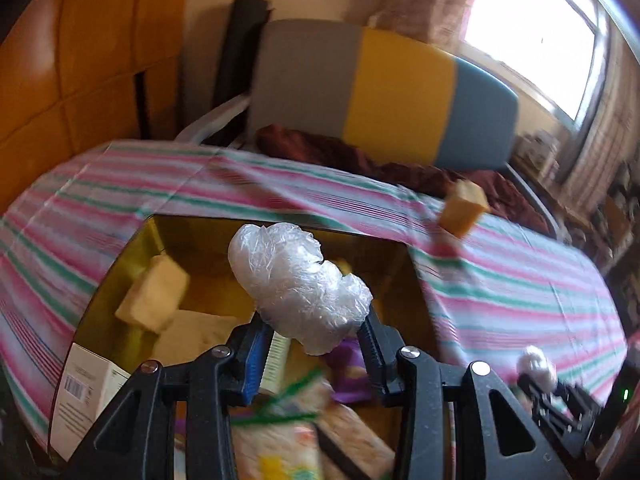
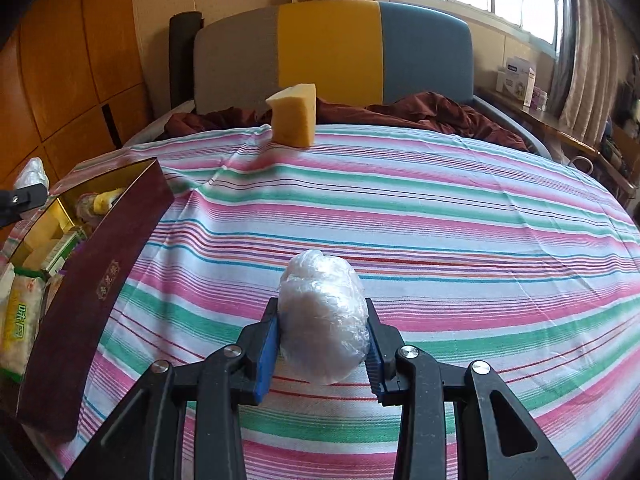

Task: Organize objects
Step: 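Carry both cotton bundles over the gold tray, then open the left tool to drop its cotton bundle into the tray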

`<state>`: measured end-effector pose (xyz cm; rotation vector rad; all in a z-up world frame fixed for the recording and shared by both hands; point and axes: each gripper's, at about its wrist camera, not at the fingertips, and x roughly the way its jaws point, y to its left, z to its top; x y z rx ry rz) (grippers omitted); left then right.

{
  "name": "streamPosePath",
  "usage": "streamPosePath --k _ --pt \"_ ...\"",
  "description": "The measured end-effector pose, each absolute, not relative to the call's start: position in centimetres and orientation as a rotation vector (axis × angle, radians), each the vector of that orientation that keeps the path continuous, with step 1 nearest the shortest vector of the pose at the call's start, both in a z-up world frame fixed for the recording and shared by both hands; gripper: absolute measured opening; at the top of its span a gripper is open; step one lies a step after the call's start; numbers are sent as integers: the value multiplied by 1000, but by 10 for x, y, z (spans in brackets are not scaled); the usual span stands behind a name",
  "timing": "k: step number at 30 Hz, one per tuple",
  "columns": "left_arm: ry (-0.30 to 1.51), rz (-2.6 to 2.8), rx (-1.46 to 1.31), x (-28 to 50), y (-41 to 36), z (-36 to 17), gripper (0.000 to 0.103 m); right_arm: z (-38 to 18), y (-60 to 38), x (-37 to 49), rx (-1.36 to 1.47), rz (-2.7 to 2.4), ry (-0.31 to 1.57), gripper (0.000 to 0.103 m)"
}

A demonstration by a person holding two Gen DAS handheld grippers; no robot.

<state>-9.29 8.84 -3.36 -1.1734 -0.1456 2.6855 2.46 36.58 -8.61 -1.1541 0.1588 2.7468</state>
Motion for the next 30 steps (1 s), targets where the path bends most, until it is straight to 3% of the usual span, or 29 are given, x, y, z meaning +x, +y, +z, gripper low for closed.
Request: streamPosePath --k 5,15,18,23,30 --pt "-203 2720 -1260 -122 58 -46 41 -89 365 24 -1165 2741 170 38" --pt "-67 2698 -1420 -166 53 -70 42 -87 341 23 -1199 2794 149 38" --pt "-59 2688 -1466 -173 51 -78 45 -85 332 23 -1203 2813 132 38" --pt "-107 2705 -1510 -171 44 -83 59 -83 322 23 -1212 2835 111 38" --pt "-107 2708 -1460 -152 44 -72 59 -84 313 21 -1249 2851 107 38"
